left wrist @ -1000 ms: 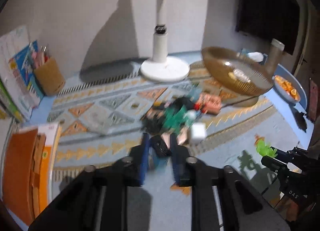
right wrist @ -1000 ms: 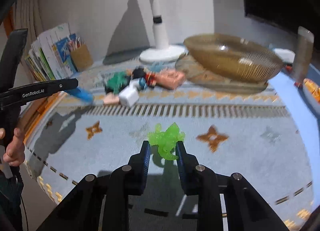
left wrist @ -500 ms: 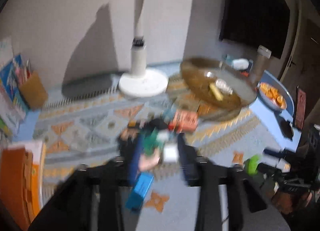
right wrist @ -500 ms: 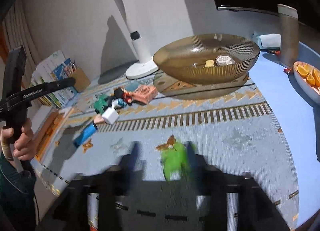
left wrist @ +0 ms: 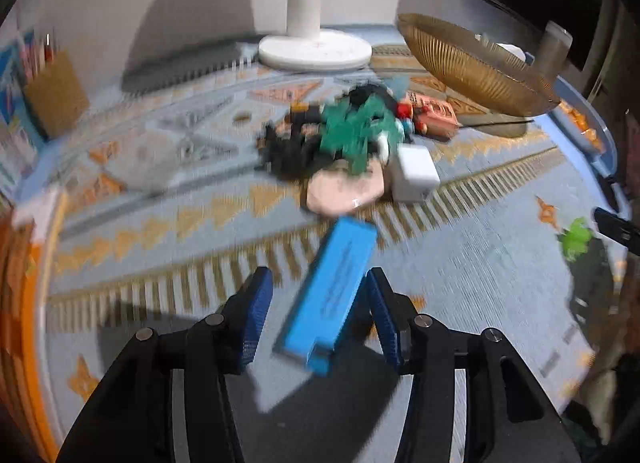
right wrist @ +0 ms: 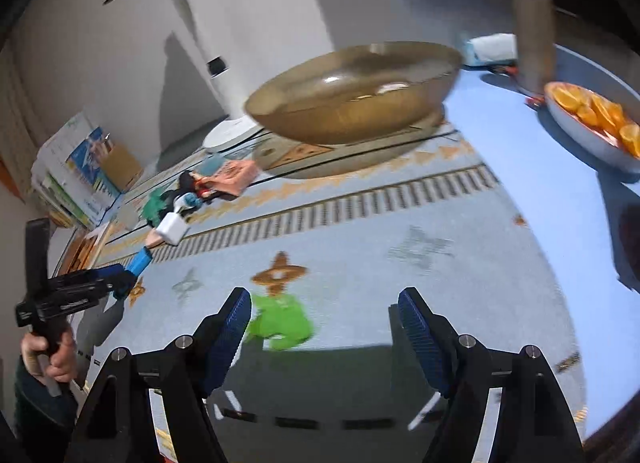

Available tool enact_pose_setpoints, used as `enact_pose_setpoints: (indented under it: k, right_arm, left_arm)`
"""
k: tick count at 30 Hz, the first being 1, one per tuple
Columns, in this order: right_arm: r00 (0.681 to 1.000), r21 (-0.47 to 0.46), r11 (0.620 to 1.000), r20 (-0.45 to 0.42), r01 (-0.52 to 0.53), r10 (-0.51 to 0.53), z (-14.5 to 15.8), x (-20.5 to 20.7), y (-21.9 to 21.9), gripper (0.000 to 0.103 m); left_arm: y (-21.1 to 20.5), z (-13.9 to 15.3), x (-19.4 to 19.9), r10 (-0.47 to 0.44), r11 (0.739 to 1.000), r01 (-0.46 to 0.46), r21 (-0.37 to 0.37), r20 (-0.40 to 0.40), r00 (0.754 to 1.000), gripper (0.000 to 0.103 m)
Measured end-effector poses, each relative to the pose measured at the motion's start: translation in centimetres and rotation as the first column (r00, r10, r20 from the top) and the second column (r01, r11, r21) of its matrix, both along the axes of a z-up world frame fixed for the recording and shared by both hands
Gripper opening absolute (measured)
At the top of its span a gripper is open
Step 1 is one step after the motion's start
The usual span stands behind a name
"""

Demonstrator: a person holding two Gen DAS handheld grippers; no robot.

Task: Organize rigid objects
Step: 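Carry the blue box and green figure over the amber bowl, then open both tools to drop the objects into the bowl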

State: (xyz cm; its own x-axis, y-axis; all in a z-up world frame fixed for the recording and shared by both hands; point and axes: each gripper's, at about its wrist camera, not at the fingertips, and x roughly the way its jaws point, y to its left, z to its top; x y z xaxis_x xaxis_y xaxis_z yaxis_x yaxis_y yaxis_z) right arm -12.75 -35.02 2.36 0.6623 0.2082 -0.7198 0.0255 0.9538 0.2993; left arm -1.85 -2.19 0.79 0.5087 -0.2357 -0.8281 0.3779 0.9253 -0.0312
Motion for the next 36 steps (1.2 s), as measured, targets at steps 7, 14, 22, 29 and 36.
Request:
enact_pose_setpoints:
  k: [7, 14, 22, 29, 36]
  right_arm:
    - [0.993, -0.230, 0.966, -0.036, -0.121, 0.116, -1.4, 1.4, 7.0, 0.065]
    - [0.988, -0.437, 0.891, 0.032, -0.123, 0.152, -1.1, 0.3, 9.8, 0.046]
    - [0.976, -0.348, 0.937, 0.202, -0.003, 0.078, 7.8, 2.6, 4.7, 0.046]
    - [0.949, -0.280, 0.946, 0.306, 0.162, -0.072, 12.4, 5.5, -1.7, 0.046]
    - [0.953, -0.115, 0.977, 0.267, 0.182, -0.146, 12.4, 8.6, -7.7, 0.046]
  left_arm:
    - [-1.9, 0.7, -1.2, -0.041, 0.994, 0.035, 0.103, 0.064, 0.997, 0.022]
    - [-1.0, 6.4, -1.2, -0.021, 0.998, 0.029, -0.050, 0.143, 0.990, 0.021]
    - [-8.7, 15.2, 3.6, -0.096, 0.979, 0.139, -0.147, 0.267, 0.959, 0.021]
    - [-14.4, 16.4, 7.7, -0.122, 0.962, 0.178, -0.206, 0.259, 0.958, 0.021]
    - [-17.8, 11.2, 10.2, -0.156, 0.958, 0.182, -0.219, 0.129, 0.979, 0.021]
